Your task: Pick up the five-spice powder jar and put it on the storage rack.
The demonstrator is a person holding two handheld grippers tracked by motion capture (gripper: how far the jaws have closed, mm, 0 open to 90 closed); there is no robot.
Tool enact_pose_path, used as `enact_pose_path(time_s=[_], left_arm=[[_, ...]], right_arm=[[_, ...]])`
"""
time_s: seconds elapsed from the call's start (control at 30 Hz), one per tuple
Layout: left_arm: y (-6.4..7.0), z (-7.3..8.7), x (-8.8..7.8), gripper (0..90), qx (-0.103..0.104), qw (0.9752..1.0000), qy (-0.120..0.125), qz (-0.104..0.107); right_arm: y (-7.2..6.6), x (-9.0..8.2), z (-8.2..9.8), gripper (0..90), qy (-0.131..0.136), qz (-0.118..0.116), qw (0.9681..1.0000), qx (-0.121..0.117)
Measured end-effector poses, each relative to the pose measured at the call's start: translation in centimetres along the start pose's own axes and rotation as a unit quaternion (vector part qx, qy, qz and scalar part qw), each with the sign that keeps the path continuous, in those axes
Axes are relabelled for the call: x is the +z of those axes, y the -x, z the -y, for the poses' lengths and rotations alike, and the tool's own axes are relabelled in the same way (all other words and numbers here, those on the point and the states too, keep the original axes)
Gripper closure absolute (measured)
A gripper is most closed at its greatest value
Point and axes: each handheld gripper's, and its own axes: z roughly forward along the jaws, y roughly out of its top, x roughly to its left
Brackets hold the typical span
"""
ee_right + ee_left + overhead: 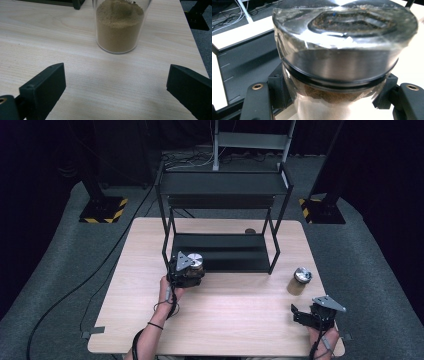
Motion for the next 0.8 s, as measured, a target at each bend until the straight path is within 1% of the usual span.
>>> enact_pose_path(time_s=[0.4, 0.8], left_arm=[[-0.3, -0.2, 0.7, 31.4, -0.005, 1.0000, 0.004, 0.002], [-0.5, -1.0, 1.2, 31.4, -0.009, 0.9999, 0.011, 0.001]], right_arm=[[0.0, 0.0, -0.1, 1.2, -0.002, 0.000, 1.0000, -0.001], [0.0, 0.1, -0.1, 1.2, -0.004, -0.001, 1.0000, -0.001]])
